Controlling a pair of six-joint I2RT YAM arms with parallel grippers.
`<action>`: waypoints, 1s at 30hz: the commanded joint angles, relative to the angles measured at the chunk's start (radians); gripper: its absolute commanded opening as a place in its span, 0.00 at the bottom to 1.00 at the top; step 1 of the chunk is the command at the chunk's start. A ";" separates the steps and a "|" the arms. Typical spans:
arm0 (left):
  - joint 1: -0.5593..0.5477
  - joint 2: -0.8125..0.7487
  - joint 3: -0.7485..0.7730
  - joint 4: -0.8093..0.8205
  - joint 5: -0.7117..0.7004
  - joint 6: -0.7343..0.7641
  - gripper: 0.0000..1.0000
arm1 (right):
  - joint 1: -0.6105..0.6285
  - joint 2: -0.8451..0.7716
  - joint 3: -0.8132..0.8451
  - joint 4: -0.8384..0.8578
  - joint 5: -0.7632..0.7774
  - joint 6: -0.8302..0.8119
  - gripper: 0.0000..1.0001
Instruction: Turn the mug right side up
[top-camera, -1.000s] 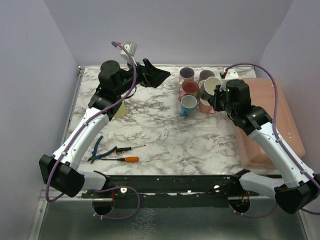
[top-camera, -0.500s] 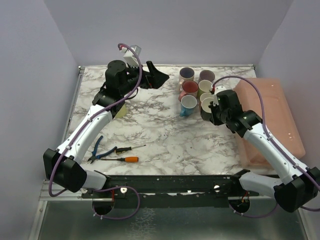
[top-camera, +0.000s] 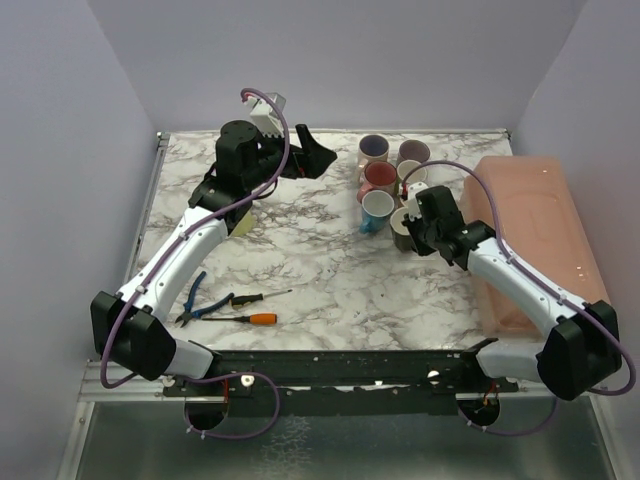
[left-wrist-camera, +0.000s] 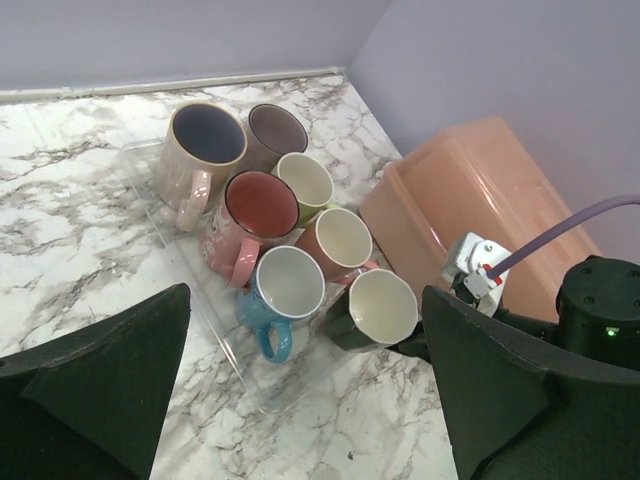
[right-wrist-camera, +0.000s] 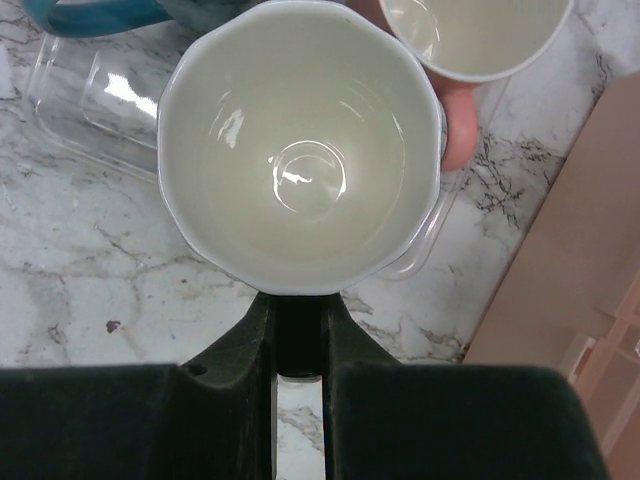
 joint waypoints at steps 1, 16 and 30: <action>-0.003 0.009 0.034 -0.033 -0.032 0.033 0.97 | -0.023 0.032 -0.009 0.176 0.034 -0.069 0.00; -0.003 0.006 0.042 -0.059 -0.055 0.055 0.97 | -0.088 0.043 -0.052 0.210 0.021 -0.067 0.01; -0.004 -0.017 0.025 -0.092 -0.104 0.080 0.97 | -0.117 0.008 -0.075 0.214 0.056 -0.035 0.51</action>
